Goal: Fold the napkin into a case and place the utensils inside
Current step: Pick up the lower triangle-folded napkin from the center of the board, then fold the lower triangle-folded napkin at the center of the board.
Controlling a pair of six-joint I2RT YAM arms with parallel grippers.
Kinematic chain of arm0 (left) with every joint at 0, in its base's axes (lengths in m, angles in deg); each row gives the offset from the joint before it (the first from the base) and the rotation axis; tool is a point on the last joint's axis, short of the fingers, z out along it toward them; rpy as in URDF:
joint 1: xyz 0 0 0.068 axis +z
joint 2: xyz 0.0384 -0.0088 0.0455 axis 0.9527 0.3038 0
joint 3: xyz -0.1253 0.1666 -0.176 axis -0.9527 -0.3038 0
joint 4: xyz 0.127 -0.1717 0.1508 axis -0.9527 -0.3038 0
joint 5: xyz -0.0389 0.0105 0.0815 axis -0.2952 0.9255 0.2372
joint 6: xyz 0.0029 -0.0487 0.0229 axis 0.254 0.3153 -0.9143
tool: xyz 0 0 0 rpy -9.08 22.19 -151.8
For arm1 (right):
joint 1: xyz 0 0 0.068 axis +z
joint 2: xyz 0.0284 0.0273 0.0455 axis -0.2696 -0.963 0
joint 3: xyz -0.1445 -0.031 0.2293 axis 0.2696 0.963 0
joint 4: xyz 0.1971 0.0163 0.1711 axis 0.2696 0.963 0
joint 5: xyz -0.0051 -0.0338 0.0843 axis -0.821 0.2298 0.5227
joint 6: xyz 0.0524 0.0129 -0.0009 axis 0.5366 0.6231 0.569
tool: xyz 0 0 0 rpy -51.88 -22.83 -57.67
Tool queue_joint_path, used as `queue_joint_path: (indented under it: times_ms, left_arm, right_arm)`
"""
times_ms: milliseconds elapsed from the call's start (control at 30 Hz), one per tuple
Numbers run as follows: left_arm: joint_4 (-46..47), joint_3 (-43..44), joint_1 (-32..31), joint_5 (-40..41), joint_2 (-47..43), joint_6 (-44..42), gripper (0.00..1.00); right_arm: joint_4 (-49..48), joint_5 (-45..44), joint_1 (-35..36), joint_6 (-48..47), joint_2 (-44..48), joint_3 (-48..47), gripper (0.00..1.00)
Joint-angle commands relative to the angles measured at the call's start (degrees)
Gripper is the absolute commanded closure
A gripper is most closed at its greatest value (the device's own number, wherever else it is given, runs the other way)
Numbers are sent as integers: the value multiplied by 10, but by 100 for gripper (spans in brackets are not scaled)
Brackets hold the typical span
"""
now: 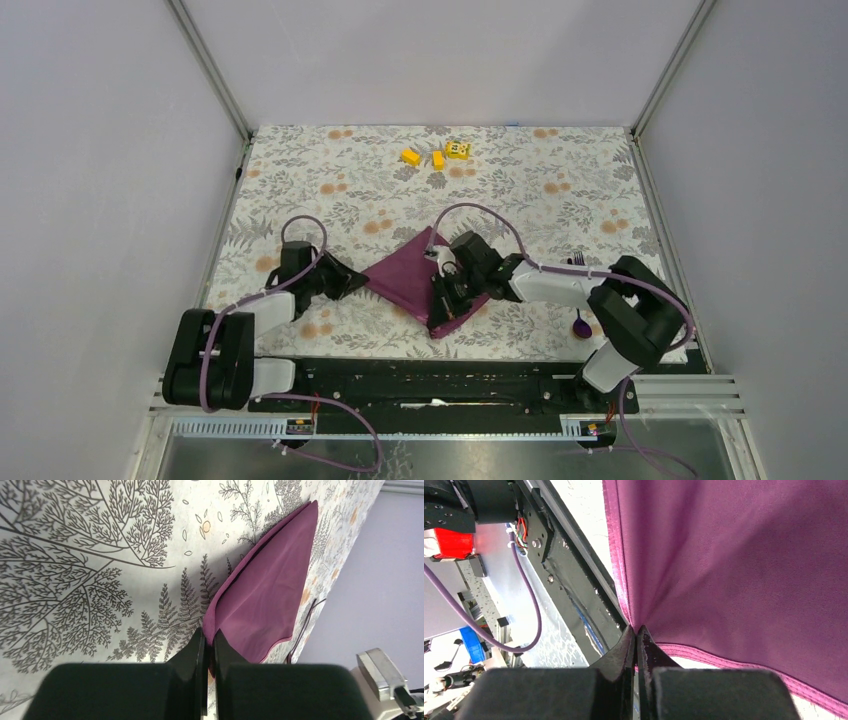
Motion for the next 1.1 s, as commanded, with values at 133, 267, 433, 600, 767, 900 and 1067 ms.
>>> queue_joint_path:
  times_ms: [133,267,433,600,767,900,1067]
  left_arm:
    - [-214,95,24,87,-62,-106,96]
    - [-305,134,25,150,-109,-109,96]
    - [-347,175,2,234,-146,-67,100]
    - [-382,244,-90,358,-84,-27,100]
    - [-394,295,-133,398,-13,2,100]
    - [-389,304,-142,395,16,6,100]
    - [-351,262,-132,332,-24,-35,89]
  right_arm:
    - [-103,104,59,7,-63,6,100]
    - [-178,150,61,45,-84,14,100]
    - [-285,186,51,116,-99,43,100]
    - [-400,226,25,178,-117,90,100]
    - [-438,231,6,206,-127,119,100]
    - [-433,222,-4,205,-119,134,100]
    - [-315,192,-4,130,-93,108,100]
